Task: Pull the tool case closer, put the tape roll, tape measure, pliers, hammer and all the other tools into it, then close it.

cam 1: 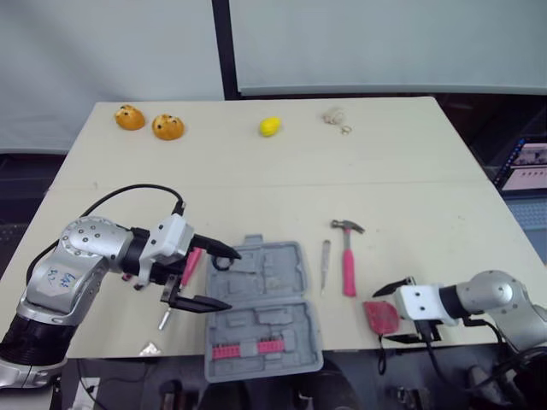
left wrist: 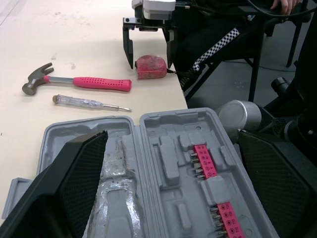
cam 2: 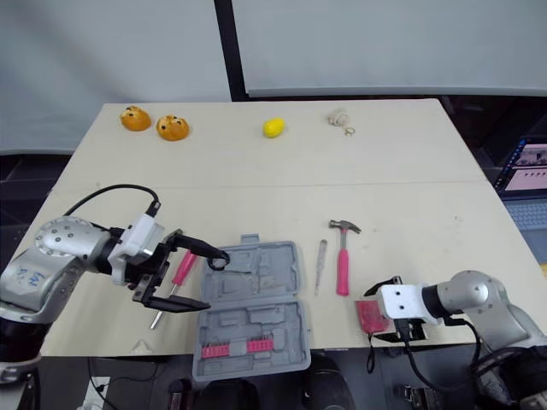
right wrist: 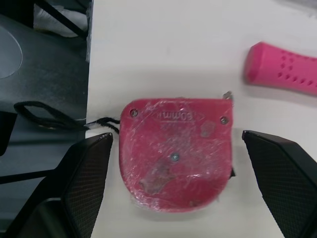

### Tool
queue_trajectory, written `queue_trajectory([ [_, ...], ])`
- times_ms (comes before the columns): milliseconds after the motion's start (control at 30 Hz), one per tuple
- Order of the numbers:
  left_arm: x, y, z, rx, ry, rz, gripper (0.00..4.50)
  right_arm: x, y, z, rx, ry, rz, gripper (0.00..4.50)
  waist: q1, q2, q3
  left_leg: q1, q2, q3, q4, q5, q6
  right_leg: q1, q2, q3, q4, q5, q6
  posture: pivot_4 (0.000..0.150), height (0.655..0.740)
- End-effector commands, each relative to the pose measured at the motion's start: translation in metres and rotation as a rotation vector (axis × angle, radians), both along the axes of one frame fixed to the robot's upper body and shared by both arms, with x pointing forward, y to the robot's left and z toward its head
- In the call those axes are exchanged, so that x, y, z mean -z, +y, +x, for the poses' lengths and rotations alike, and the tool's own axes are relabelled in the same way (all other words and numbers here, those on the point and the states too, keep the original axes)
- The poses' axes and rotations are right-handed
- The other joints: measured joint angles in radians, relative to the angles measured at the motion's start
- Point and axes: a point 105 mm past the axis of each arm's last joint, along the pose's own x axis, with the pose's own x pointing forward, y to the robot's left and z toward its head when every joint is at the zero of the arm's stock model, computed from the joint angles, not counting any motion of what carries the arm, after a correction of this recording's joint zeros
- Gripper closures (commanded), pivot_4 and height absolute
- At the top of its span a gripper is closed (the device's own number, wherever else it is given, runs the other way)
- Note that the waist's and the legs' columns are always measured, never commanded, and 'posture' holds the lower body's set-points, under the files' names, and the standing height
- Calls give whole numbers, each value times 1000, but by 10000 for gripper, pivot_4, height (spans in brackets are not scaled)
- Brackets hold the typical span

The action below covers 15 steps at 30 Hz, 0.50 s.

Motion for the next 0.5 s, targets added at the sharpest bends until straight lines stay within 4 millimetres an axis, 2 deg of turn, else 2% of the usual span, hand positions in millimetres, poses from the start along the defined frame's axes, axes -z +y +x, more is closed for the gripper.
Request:
queue_trajectory([
  [33, -8, -3, -1, 23, -41, -7, 0, -1, 0, 3, -9, -27, -5, 786, 0, 0, 0, 0, 0, 0, 0, 0, 0, 0, 0, 0, 0, 0, 0, 1500, 7292],
  [167, -8, -3, 0, 23, -45, -4, 0, 2, 0, 6, 19, -25, 12, 786, -1, 0, 0, 0, 0, 0, 0, 0, 0, 0, 0, 1, 1, 0, 0, 1500, 7292],
  [333, -8, -2, 3, 14, -49, -4, 0, -2, 0, 5, 14, -31, 19, 15791, -1, 0, 0, 1, 0, 1, 0, 1, -1, 0, 0, 1, 2, 0, 0, 1500, 7292],
  [500, -4, 5, 8, -21, -48, 4, 0, -30, 12, 3, 30, -43, 80, 15804, -1, 1, 1, 1, 0, 1, 0, 0, -1, 0, 0, 2, 3, -1, -1, 1500, 7292],
])
